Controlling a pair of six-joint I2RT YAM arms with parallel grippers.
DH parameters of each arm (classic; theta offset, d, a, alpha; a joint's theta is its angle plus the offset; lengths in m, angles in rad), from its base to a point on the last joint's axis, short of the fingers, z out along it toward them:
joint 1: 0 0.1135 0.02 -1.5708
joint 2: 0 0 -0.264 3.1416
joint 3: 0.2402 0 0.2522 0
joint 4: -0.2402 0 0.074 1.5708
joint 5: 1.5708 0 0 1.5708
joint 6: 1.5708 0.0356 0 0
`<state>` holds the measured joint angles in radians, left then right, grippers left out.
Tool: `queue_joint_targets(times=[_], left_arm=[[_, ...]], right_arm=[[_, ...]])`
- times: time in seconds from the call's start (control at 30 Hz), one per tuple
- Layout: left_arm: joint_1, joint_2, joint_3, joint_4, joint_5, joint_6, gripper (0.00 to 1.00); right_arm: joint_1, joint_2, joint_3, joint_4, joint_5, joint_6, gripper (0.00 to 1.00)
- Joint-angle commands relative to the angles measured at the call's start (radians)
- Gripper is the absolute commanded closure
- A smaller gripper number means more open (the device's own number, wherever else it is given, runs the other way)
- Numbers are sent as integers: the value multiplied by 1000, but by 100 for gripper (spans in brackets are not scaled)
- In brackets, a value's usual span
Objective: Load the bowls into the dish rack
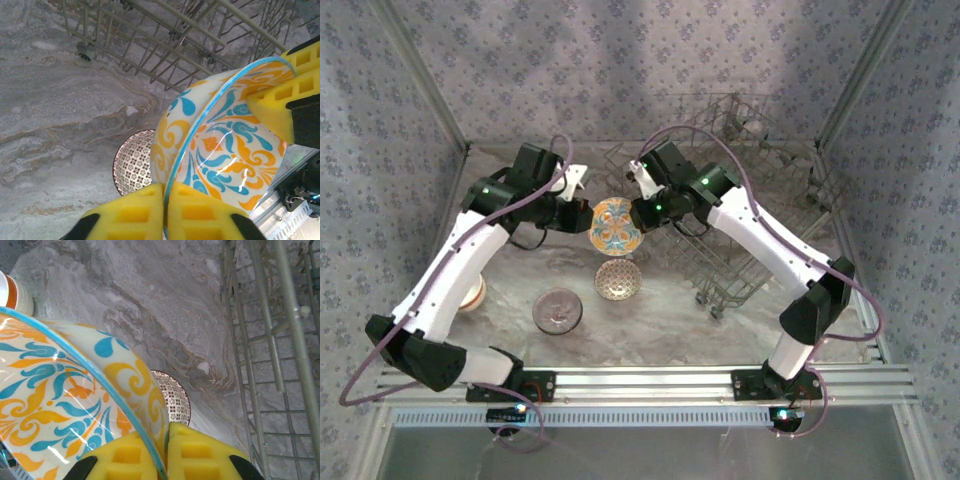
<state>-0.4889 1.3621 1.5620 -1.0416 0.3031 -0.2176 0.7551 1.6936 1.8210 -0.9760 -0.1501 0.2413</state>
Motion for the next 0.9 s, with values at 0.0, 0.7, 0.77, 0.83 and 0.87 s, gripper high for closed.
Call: queue_joint_targets(times=[0.0, 0.7, 0.77, 0.83, 0.87], left_arm=[[-13, -6, 61, 35, 28, -1, 73], [106, 76, 201, 206, -13, -97, 21], [133, 145, 244, 203, 28, -80, 21], [143, 218, 309, 178, 70, -44, 21], [144, 251, 333, 174, 73, -31, 21]], right_arm=[[8, -44, 36, -16, 40, -24, 100], [-203, -143, 153, 79, 193, -4, 100], [-259, -147, 165, 82, 232, -1, 100], [-316, -148, 178, 88, 272, -8, 100], [-345, -152, 178, 94, 299, -18, 100]])
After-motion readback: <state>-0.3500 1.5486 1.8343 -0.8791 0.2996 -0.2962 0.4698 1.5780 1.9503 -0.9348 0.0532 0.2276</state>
